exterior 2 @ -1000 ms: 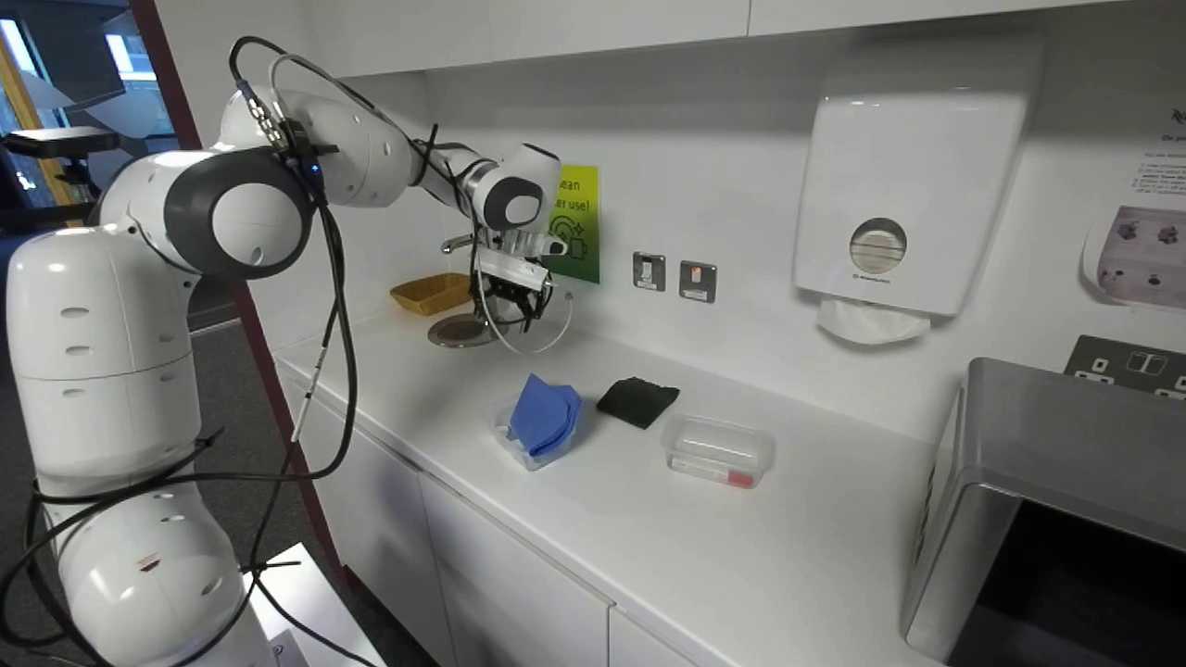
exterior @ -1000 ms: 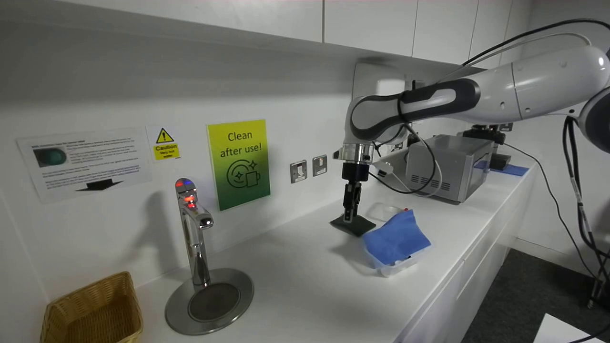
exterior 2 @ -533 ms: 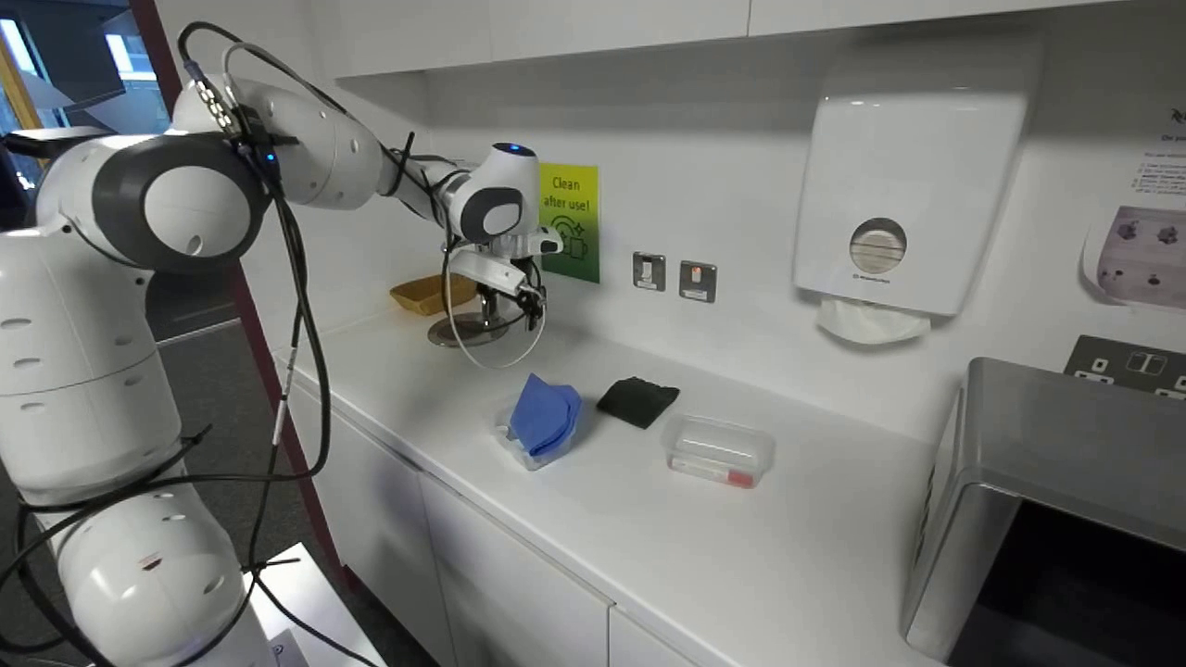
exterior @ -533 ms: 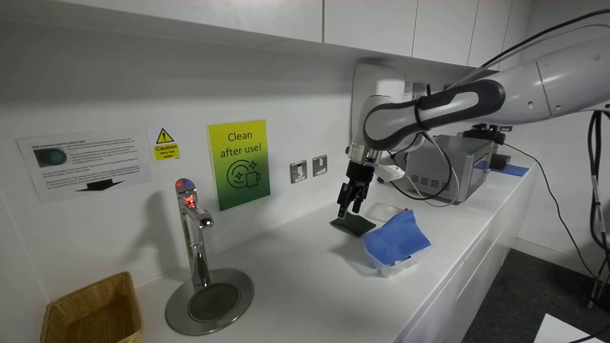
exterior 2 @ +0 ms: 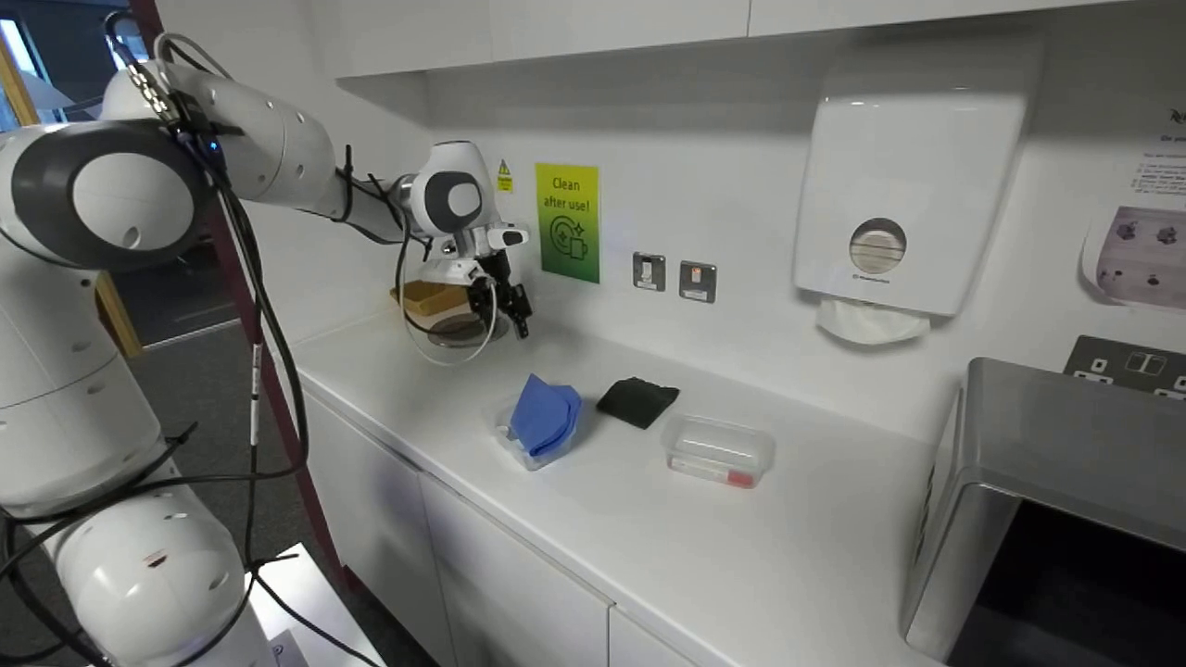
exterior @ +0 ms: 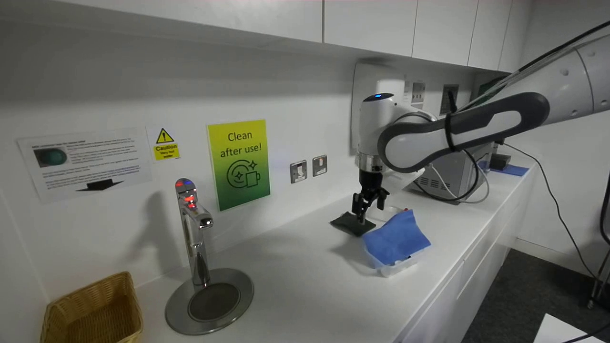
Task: Put the blue object in the lunchbox
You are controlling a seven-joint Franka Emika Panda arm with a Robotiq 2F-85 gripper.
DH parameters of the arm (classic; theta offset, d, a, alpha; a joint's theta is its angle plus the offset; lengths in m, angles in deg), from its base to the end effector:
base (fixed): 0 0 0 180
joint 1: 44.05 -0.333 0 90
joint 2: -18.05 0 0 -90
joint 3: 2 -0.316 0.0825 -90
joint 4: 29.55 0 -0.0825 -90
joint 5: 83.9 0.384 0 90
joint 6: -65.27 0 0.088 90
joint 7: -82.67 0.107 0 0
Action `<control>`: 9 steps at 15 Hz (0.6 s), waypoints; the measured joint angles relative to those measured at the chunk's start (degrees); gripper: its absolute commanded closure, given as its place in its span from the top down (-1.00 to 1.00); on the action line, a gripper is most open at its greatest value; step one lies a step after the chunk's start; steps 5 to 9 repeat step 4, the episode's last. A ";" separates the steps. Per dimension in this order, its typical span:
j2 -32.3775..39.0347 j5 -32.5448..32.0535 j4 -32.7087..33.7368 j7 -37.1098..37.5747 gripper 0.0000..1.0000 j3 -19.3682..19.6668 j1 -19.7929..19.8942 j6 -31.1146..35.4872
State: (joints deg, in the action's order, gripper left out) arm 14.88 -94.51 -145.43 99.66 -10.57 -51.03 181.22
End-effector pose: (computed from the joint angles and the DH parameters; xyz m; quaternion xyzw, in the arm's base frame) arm 0.5280 0.1370 0.4797 0.9954 0.0256 0.0513 0.0770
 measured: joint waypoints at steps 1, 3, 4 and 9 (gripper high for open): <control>-0.03 -0.65 0.00 1.07 1.00 -0.40 -0.13 -1.96; -0.03 -0.97 -0.01 1.57 1.00 -0.56 -0.39 -2.79; -0.03 -1.00 -0.01 1.57 1.00 -0.56 -0.41 -2.81; -0.03 -1.00 -0.01 1.57 1.00 -0.56 -0.41 -2.81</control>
